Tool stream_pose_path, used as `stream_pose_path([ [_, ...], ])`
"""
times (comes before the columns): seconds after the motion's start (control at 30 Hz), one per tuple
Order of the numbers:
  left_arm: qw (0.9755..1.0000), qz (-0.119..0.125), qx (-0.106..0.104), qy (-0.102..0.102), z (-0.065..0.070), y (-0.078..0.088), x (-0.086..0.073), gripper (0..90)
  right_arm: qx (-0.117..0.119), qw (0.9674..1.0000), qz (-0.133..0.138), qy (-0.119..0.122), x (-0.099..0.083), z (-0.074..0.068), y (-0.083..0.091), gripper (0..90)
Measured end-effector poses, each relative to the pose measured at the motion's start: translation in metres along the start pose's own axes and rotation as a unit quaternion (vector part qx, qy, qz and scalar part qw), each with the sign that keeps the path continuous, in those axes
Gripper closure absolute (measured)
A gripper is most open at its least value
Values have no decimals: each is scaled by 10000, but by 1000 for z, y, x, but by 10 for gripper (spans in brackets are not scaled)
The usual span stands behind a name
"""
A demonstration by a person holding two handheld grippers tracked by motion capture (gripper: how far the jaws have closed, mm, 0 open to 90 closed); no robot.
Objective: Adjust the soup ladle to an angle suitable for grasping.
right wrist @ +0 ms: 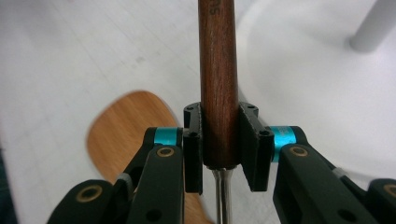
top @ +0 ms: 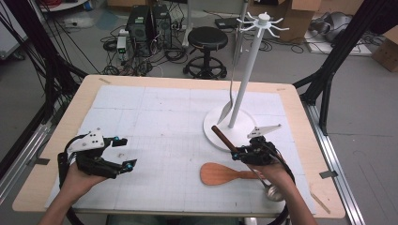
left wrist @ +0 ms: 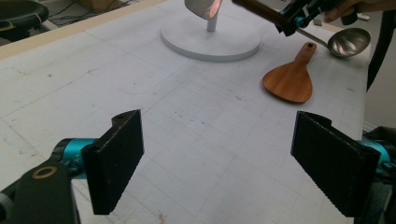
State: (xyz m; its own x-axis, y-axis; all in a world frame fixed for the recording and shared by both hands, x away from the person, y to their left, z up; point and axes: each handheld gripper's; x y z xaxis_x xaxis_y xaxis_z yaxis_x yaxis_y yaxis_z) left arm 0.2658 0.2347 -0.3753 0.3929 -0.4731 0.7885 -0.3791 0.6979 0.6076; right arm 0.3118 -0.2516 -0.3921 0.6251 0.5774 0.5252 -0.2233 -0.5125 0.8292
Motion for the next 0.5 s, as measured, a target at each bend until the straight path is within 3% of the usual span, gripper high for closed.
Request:
stream_pose_path([
  [0.2, 10000, -14, -2, -5, 1, -1, 0, 178, 337, 9979, 521, 185, 14, -18, 12, 734],
  [0.5, 10000, 0, -22, -8, 1, -1, 1, 183, 705, 9924, 948, 337, 33, -36, 11, 734],
])
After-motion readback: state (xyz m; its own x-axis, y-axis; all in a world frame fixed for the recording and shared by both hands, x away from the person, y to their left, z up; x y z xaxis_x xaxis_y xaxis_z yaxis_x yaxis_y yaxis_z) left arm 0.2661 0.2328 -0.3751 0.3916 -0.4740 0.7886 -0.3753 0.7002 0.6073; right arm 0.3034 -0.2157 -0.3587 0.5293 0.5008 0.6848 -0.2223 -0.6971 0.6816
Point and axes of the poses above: each handheld gripper's, and its own axes: y roughly backward along the jaws, x roughly out of its top, z roughly to its right, and after that the axes turned 13 degrees about -z, right-handed
